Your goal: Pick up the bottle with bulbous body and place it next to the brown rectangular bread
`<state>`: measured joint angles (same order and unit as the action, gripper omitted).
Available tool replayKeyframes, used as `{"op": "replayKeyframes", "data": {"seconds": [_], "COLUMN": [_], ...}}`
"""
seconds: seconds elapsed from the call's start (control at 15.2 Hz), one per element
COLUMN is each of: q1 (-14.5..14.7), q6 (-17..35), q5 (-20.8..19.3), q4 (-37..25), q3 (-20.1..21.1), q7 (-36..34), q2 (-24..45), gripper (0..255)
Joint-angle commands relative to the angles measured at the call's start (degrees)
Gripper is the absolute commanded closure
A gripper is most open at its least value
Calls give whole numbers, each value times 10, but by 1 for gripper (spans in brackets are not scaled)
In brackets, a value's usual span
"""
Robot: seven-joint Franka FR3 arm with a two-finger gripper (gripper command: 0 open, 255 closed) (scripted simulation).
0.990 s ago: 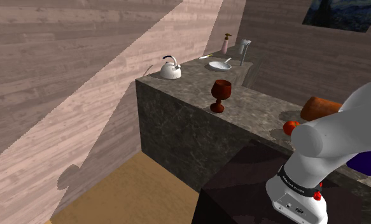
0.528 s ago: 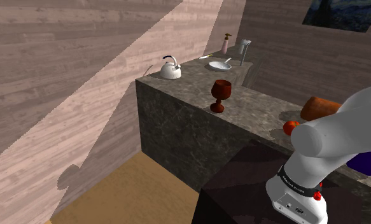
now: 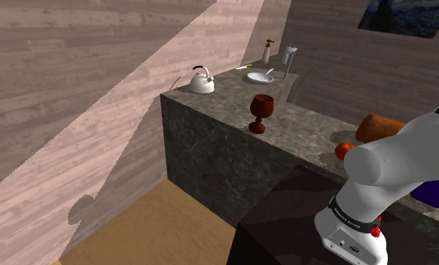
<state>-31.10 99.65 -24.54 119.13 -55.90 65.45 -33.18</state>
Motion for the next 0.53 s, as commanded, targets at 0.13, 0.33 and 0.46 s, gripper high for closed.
{"op": "replayKeyframes", "data": {"seconds": [0.13,0.33,0.46], "q1": [-1,0,0], "q6": [29,52,67], "q5": [-7,-12,-15], "q4": [27,47,60], "q3": [-13,-23,-30], "q7": [-1,-2,-2], "q2": [-1,0,2], "gripper": [255,255,255]}}
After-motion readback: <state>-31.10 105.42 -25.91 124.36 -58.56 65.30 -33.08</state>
